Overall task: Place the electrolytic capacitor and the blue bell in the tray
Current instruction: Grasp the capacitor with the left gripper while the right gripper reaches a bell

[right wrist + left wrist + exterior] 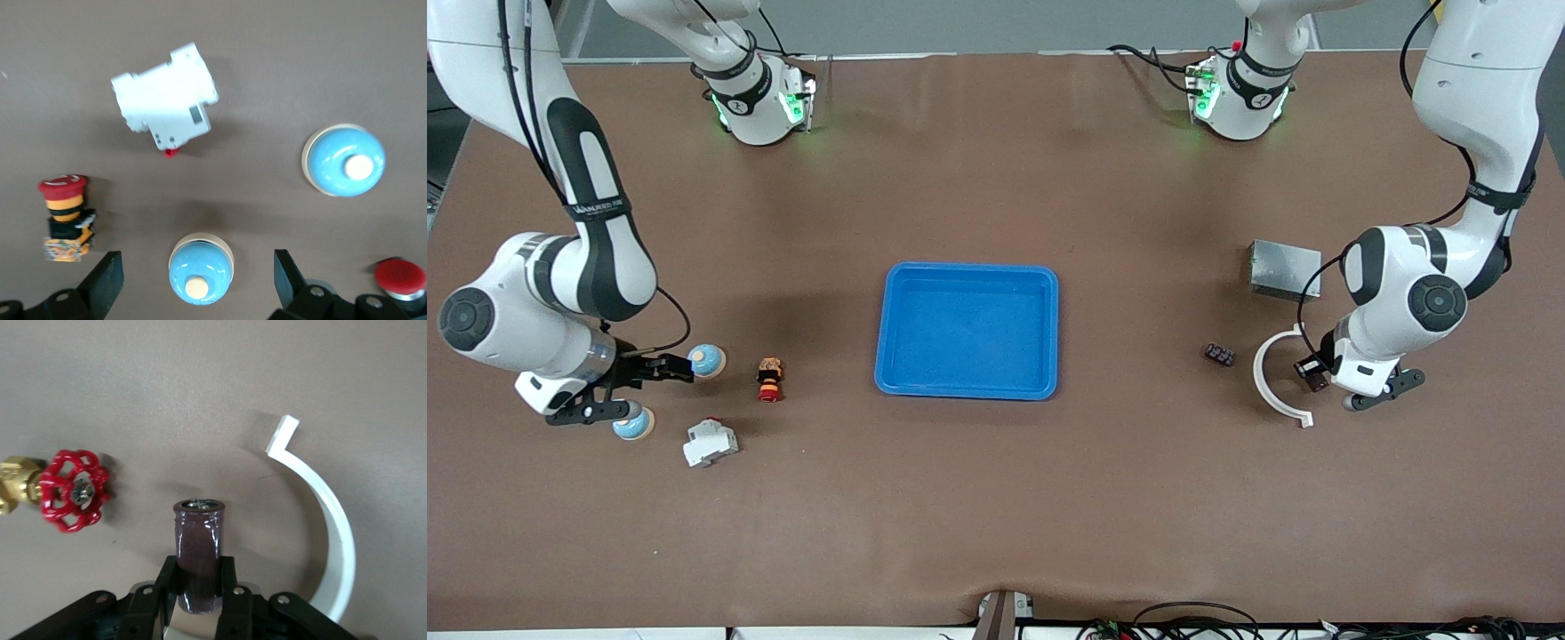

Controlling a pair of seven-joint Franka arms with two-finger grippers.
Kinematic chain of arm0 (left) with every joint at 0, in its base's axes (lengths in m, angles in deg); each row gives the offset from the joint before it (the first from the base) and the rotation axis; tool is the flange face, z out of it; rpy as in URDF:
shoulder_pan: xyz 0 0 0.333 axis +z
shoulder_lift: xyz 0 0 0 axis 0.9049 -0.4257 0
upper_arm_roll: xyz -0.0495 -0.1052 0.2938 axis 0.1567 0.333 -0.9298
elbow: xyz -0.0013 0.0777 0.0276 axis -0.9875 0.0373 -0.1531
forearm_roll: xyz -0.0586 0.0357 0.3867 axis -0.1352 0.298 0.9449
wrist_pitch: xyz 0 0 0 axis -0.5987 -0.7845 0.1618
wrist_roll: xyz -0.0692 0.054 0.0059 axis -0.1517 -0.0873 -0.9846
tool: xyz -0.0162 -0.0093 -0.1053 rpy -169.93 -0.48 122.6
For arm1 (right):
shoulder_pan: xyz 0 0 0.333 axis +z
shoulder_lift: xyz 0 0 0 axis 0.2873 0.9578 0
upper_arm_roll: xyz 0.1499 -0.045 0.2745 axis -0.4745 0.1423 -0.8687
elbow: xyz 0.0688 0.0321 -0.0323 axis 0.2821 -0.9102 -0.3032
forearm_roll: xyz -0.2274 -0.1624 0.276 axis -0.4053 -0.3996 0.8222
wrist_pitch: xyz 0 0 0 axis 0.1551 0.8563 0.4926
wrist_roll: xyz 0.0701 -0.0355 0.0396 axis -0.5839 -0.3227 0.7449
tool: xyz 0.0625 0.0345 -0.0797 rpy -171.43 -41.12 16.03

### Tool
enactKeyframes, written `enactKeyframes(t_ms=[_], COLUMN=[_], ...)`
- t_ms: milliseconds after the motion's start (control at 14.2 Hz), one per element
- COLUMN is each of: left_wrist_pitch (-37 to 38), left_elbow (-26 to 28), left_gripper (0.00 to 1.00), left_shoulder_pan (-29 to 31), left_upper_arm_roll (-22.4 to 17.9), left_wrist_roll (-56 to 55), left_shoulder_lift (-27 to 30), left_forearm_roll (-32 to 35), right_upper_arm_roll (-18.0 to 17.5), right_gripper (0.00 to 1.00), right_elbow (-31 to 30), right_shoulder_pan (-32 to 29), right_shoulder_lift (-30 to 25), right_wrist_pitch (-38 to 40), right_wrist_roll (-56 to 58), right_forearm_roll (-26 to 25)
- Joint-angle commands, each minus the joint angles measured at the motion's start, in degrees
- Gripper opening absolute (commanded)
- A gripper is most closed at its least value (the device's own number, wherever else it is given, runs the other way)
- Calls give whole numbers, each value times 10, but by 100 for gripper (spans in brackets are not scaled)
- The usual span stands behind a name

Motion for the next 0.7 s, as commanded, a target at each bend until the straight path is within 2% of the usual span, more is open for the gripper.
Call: enactKeyframes(t_ms=[0, 141, 493, 633], left_wrist_pitch=[46, 49, 49, 48], left_elbow=[13, 15, -2, -21], left_gripper=[0, 0, 0, 0], left_shoulder_pan=[1, 1, -6, -32], left_upper_arm_roll=[32, 69, 181, 210], left_wrist_roll=[-13, -46, -210, -290], left_shoulder_lift=[58, 69, 67, 50], left_forearm_roll=[7, 6, 7, 7], right_upper_arm_roll=[-4, -4, -6, -6], right_gripper=[100, 100, 100, 100], right_elbow=[-69, -87, -107, -107], right_shoulder_pan=[-6, -3, 0, 2], right_shoulder_lift=[-10, -8, -7, -7], right_wrist_pitch=[-69, -109, -111, -112], right_wrist_roll=[14, 13, 13, 13], right_forearm_roll=[13, 13, 13, 13])
